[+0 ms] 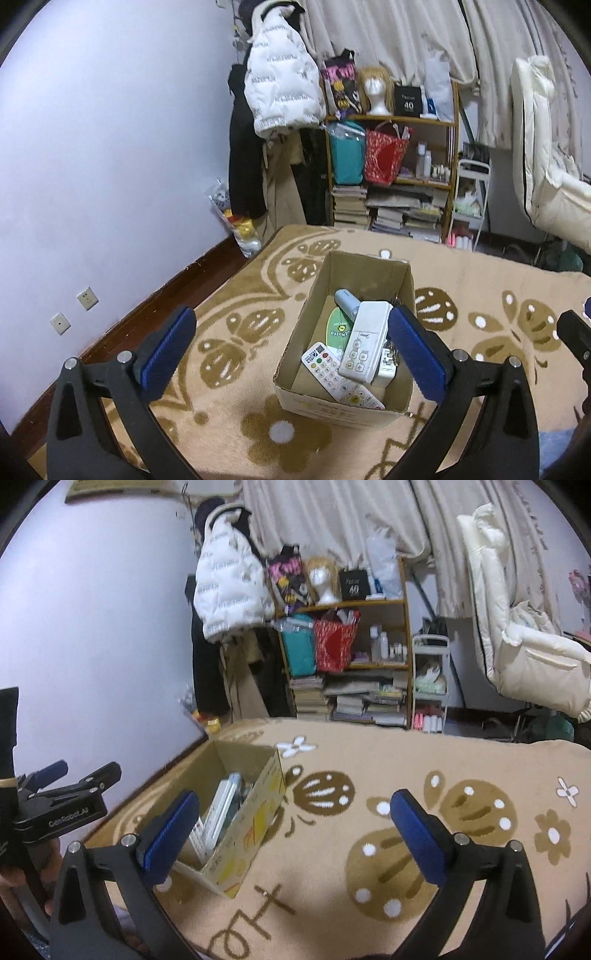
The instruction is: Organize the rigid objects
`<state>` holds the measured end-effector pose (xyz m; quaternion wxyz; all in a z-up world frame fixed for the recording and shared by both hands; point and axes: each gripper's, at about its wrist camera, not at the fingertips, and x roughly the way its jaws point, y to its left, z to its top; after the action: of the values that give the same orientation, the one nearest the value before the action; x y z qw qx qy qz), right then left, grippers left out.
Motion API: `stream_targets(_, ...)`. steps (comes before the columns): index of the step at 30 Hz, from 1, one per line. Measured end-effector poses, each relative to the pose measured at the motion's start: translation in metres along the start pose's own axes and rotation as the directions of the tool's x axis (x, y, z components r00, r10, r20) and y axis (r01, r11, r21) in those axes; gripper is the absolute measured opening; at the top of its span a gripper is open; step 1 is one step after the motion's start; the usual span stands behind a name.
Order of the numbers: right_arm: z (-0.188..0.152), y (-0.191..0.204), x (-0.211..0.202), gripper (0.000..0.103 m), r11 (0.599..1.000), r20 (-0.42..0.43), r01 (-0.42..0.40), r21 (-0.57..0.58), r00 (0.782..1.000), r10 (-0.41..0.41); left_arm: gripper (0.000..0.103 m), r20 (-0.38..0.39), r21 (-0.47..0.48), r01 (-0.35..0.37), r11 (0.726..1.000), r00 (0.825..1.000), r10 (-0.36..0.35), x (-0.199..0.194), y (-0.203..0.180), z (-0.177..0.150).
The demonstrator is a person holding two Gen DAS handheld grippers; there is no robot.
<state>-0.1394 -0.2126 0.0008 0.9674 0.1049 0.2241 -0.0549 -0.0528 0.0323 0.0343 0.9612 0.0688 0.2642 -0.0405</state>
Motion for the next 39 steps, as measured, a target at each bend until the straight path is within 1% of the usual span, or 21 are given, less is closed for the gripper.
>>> stream_targets(2,-0.001,0.000,-0.007,0.103,1.000,0.043,0.010,-0.004,0.999,-0.010,0.103,0.019,0.001,-0.002,1.000,1.000,0.002,-0.007,0.000,-0.002)
stream_targets(5,-0.005,0.002,-0.012,0.103,1.000,0.079,0.013,-0.011,0.997,-0.012,0.103,0.039,0.012,-0.003,1.000,0.999,0.003,-0.014,-0.003,-0.006)
stream_targets(9,-0.008,0.001,-0.011,0.103,1.000,0.083,-0.008,-0.007,0.997,0.008,0.103,0.092,0.025,-0.006,1.000,0.996,0.004,-0.025,-0.007,-0.011)
stream_targets(12,-0.010,0.001,-0.013,0.103,1.000,0.104,-0.003,-0.019,0.995,0.004,0.103,0.115,0.033,-0.002,0.999,0.993,-0.002,-0.030,-0.010,-0.012)
stream_targets(15,-0.013,-0.001,-0.016,0.103,1.000,0.109,-0.014,-0.010,0.994,0.015,0.103,0.117,0.028,0.016,0.999,0.993,-0.019,-0.031,-0.009,-0.013)
stream_targets(19,-0.016,-0.002,-0.018,0.103,1.000,0.112,0.001,0.001,0.994,-0.001,0.103,0.124,0.025,0.044,0.999,0.991,-0.046,-0.030,-0.009,-0.013)
stream_targets(24,-0.016,0.000,-0.019,0.103,1.000,0.123,0.013,-0.011,0.992,-0.011,0.103,0.121,0.051,0.066,0.996,0.990,-0.072,-0.030,-0.015,-0.015)
stream_targets(28,-0.018,0.003,-0.022,0.103,0.999,0.129,0.016,-0.027,0.991,-0.013,0.103,0.119,0.067,0.062,0.996,0.990,-0.070,-0.030,-0.019,-0.015)
stream_targets(30,-0.018,0.005,-0.020,0.103,1.000,0.126,0.019,-0.022,0.992,-0.016,0.103,0.111,0.075,0.076,0.994,0.990,-0.084,-0.029,-0.021,-0.016)
stream_targets(33,-0.020,0.004,-0.022,0.103,1.000,0.115,0.026,-0.014,0.993,-0.024,0.103,0.107,0.089,0.069,0.994,0.991,-0.078,-0.028,-0.024,-0.018)
stream_targets(39,-0.019,0.002,-0.026,0.103,0.999,0.111,0.032,-0.012,0.993,-0.031,0.103,0.103,0.089,0.070,0.994,0.991,-0.079,-0.028,-0.023,-0.018)
